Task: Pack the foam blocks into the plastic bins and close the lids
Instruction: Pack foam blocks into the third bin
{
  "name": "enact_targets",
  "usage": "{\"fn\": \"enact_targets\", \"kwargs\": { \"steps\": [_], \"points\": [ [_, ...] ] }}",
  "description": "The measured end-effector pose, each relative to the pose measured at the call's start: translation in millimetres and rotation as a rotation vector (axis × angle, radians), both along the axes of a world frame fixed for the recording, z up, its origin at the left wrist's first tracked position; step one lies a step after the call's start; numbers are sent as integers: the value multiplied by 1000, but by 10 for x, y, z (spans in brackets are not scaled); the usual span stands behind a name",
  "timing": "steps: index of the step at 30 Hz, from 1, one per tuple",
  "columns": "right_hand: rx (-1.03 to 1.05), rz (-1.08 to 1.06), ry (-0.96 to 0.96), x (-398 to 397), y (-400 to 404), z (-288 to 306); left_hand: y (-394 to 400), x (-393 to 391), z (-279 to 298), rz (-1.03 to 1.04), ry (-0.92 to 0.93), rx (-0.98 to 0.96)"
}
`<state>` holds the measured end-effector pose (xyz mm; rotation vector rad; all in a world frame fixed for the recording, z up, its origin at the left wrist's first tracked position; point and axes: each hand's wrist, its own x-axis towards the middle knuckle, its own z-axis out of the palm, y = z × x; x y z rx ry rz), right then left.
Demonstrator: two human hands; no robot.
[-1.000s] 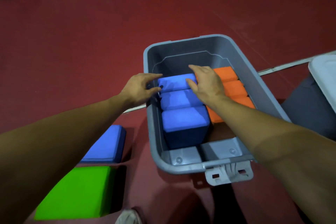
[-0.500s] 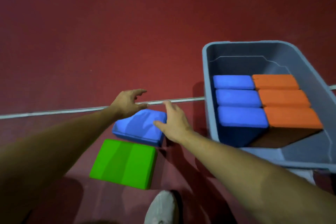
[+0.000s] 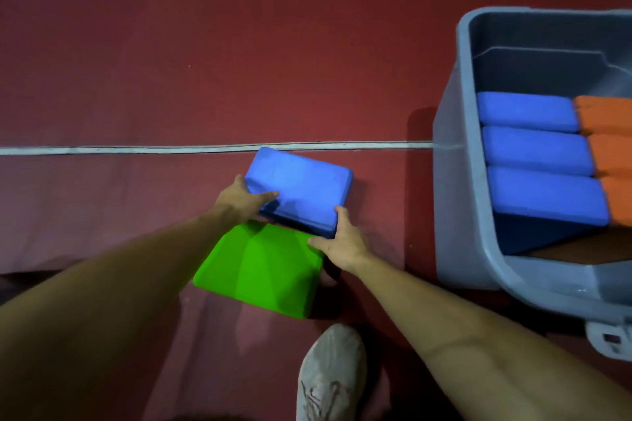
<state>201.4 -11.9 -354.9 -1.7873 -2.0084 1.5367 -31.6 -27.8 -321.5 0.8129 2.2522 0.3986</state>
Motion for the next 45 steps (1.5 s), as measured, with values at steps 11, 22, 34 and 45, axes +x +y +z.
{"fn": "enact_targets", "kwargs": {
  "steps": [11,22,34,45],
  "points": [
    [-78,-219,122,-44,-292,-190,154,94,181,242,-133,165],
    [-139,-443,125,-104,-521,-209,-42,223,183,389,-204,238],
    [-266,-475,383,-264,-619,-177,-42,272,314,396,-196,286],
    [90,-447,369,163,-393,348,320,257,1374,145,114,415]
  ]
}}
